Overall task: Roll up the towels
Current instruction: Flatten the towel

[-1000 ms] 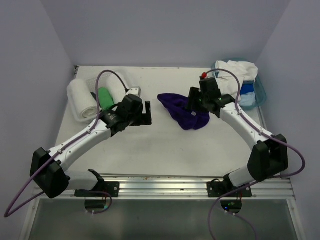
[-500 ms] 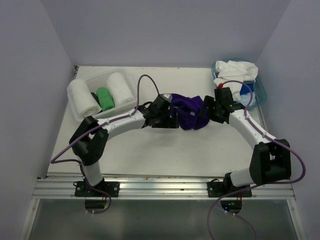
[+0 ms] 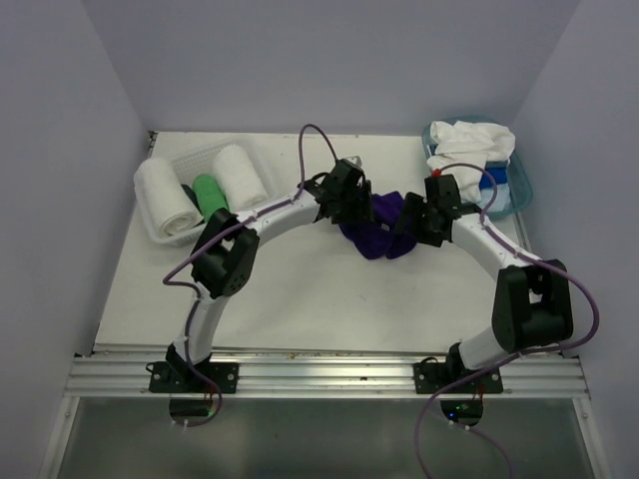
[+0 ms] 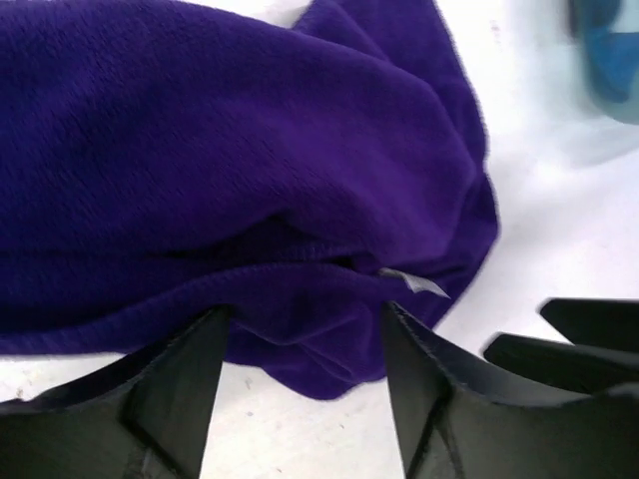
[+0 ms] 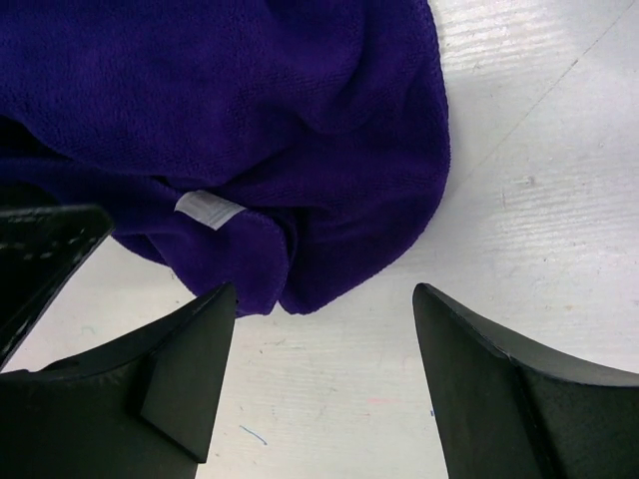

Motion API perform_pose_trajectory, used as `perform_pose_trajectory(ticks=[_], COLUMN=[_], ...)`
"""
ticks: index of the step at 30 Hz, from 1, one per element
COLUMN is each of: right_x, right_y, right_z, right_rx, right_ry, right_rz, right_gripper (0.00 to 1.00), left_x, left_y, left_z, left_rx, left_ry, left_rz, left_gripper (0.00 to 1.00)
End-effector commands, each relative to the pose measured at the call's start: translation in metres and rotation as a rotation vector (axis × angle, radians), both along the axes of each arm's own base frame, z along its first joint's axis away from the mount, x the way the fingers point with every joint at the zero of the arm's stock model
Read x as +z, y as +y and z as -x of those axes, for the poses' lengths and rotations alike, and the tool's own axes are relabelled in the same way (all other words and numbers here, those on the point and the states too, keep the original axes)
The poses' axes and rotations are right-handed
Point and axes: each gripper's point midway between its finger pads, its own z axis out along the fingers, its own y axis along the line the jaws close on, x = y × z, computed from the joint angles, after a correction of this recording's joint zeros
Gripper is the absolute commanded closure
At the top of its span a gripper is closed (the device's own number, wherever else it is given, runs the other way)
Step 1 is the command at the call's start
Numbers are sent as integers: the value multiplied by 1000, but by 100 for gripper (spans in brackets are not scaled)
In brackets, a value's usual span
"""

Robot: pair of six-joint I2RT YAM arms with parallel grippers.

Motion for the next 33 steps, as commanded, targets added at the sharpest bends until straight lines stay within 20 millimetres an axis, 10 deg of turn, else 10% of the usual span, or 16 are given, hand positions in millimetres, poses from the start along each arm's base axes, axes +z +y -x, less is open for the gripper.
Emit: perform_pose_trajectory(ticks=[1, 5, 8, 23, 26, 30, 32, 33], right_x=[8, 1, -3, -46, -48, -33, -27, -19], right_y=[3, 4, 5, 22, 28, 21, 16, 15], right_z=[-16, -16, -16, -29, -27, -28, -25, -24], right_rx=[-12, -10, -10, 13, 21, -4, -5, -2], right_ry=[-42, -25, -16, 53, 58, 5, 4, -11], right_rz=[-37, -46, -57, -100, -102, -64, -43, -37], right_gripper=[24, 23, 21, 37, 49, 89, 89, 71], left_x=[-2, -13, -13, 36, 43, 51, 63, 64], left_y=[1, 4, 17, 75, 80, 88, 93, 95], left_z=[-12, -14, -11, 24, 29, 36, 36, 36], left_rx=[15, 7, 17, 7, 1, -13, -14, -19], left_ry=[12, 29, 42, -6, -16, -28, -55, -59], left_rz=[-30, -66, -81, -36, -35, -39, -33, -34], left_gripper=[35, 61, 99, 100, 100, 100, 100, 100])
